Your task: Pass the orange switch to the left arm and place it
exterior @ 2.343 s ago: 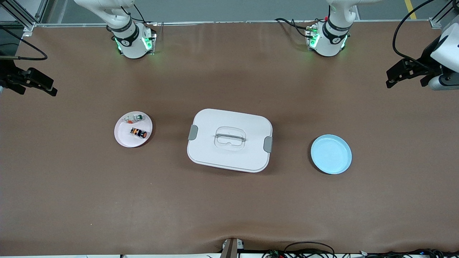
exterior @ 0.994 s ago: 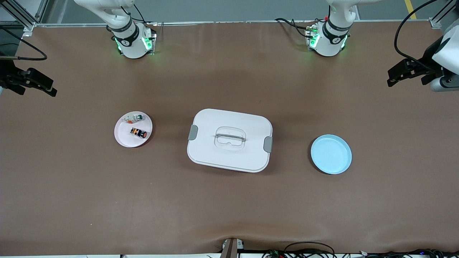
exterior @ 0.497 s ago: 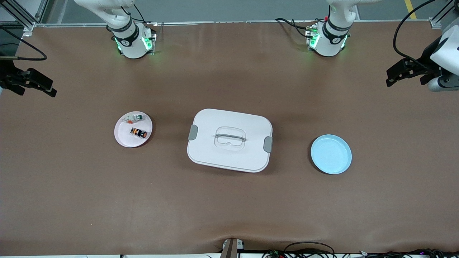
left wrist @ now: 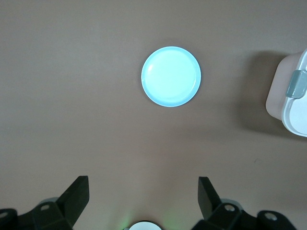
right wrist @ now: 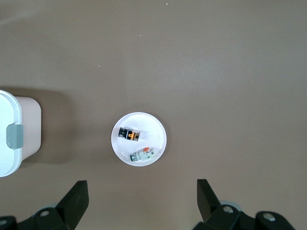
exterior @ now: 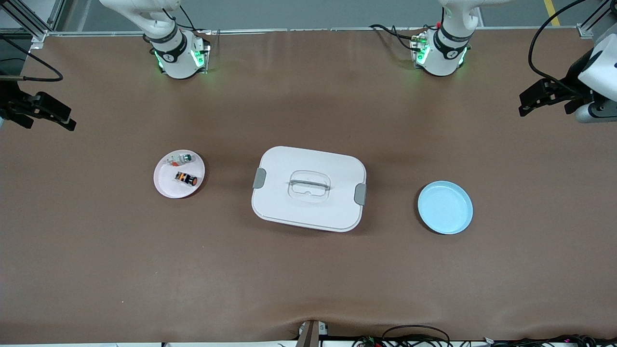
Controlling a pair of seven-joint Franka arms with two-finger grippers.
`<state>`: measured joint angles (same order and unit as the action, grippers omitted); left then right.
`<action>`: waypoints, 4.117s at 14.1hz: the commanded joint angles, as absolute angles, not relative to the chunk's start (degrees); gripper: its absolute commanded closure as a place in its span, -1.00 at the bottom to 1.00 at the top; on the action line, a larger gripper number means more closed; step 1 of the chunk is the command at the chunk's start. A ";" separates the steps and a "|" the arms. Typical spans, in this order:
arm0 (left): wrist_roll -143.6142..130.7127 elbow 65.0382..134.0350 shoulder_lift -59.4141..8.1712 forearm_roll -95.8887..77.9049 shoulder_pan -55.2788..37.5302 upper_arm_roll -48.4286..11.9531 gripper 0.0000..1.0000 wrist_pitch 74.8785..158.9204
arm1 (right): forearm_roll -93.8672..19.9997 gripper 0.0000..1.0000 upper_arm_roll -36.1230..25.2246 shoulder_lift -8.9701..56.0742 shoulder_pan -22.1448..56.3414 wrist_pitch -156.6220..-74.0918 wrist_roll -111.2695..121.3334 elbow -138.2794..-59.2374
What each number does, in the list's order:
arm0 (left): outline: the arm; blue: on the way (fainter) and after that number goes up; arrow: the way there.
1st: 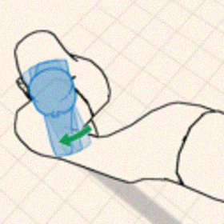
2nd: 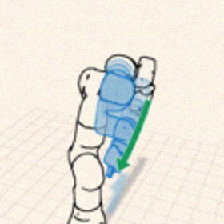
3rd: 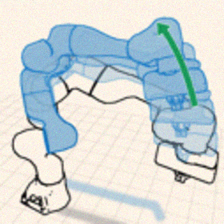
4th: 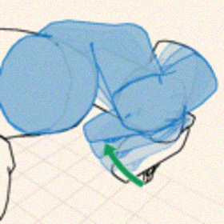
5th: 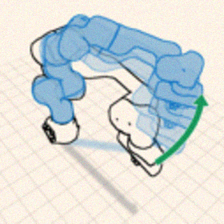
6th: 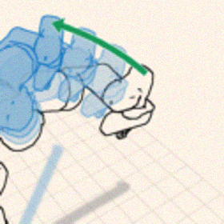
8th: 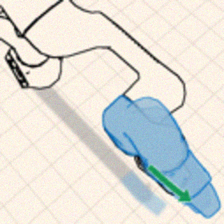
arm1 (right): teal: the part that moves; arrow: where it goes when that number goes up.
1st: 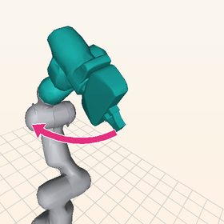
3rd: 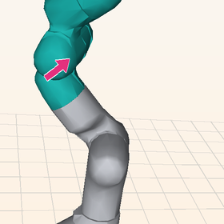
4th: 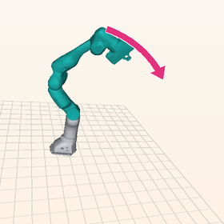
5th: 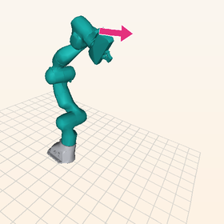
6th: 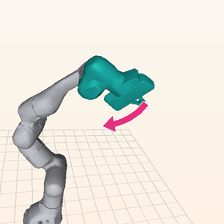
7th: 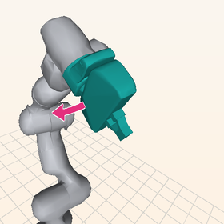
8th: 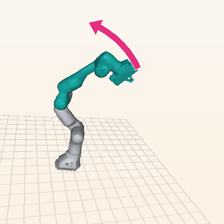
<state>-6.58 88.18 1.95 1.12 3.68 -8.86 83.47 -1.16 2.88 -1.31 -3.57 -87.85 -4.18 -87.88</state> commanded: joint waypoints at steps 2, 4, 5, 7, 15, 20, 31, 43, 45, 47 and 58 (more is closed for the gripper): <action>-6.42 86.84 1.49 1.05 3.69 -9.05 -1.00 82.44 | -1.49 -1.00 3.08 -1.93 -4.04 -88.07 -3.96 -88.07; -6.50 86.84 1.41 1.05 3.69 -9.05 -1.00 82.44 | -1.58 -1.00 2.99 -1.93 -4.04 -88.24 -3.96 -88.07; -6.50 86.84 1.49 1.05 3.69 -9.05 -1.00 82.44 | -1.58 -1.00 2.99 -1.93 -4.04 -88.24 -3.96 -88.07; -6.50 86.84 1.41 1.05 3.69 -9.05 -1.00 82.44 | -1.67 -1.00 2.99 -1.67 -3.96 -88.42 -3.96 -88.07; -6.68 86.84 1.23 1.05 3.60 -9.05 -1.00 82.44 | -1.06 -1.00 2.81 5.96 -4.66 -88.95 -3.87 -88.16; -6.68 86.84 1.32 0.97 3.60 -9.14 -1.00 82.27 | -1.41 -1.00 3.08 7.21 -2.73 -93.13 -6.49 -94.02; -6.50 86.84 1.32 0.88 3.69 -9.05 -1.00 82.18 | -3.96 -1.00 3.08 8.17 3.07 -128.91 -13.35 -123.47; -6.59 86.92 1.23 0.88 3.69 -9.14 -1.00 82.18 | -3.69 -1.00 3.08 19.42 7.21 -146.42 -22.15 -128.41; -6.50 86.92 1.23 0.88 3.69 -9.05 -1.00 82.09 | -3.34 -1.00 2.99 19.34 6.77 -145.46 -21.54 -128.50; -6.50 86.92 1.23 0.88 3.69 -9.14 -1.00 82.09 | -3.25 -1.00 2.90 19.34 6.33 -145.02 -21.45 -128.58; -6.42 87.01 1.23 0.88 3.69 -9.14 -1.00 82.09 | -3.25 -1.00 2.72 20.65 4.48 -143.96 -22.15 -128.85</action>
<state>-6.59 88.16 1.69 1.12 3.63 -8.92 83.14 -3.36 2.25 20.09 5.39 -143.38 -21.34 -128.61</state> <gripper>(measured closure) 0.000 0.000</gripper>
